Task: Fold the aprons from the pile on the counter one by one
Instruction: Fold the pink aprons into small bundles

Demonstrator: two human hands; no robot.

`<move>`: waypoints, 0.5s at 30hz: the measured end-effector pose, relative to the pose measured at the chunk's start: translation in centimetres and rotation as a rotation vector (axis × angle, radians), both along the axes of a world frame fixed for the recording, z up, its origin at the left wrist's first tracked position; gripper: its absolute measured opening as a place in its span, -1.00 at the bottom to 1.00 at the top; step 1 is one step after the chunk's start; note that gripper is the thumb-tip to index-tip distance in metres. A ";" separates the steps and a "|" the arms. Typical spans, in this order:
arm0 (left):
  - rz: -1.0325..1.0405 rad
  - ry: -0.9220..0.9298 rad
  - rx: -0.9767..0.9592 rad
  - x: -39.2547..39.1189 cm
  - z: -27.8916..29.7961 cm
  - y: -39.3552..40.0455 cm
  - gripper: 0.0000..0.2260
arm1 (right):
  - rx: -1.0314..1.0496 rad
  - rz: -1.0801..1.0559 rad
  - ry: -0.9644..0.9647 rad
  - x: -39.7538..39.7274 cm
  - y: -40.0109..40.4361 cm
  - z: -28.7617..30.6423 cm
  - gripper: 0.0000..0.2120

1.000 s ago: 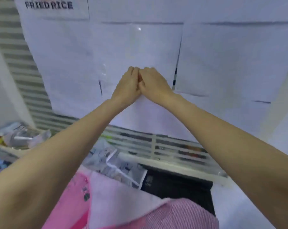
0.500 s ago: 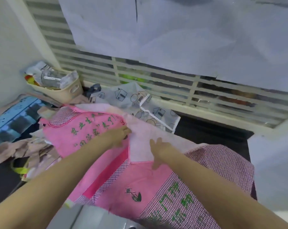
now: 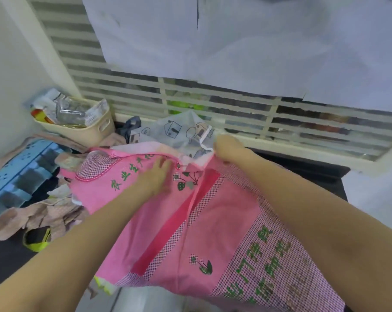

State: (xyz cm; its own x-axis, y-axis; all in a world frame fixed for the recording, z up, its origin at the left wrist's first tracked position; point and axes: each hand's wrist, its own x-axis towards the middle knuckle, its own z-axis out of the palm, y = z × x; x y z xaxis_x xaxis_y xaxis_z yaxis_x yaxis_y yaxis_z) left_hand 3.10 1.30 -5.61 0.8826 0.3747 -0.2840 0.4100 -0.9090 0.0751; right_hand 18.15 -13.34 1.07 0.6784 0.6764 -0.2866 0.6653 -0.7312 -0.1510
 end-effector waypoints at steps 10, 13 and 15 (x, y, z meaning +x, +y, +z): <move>0.099 -0.469 -0.985 6.3 15.0 -2.4 -0.91 | 0.736 -0.035 -0.045 1.4 -0.9 18.8 -0.69; 0.075 -0.362 -1.070 6.9 18.0 -1.8 -0.81 | 0.835 -0.204 -0.251 3.1 -2.8 22.0 -0.76; 0.070 -0.368 -0.972 6.7 20.6 -1.3 -0.79 | 0.721 -0.349 -0.326 3.9 -4.5 23.6 -0.82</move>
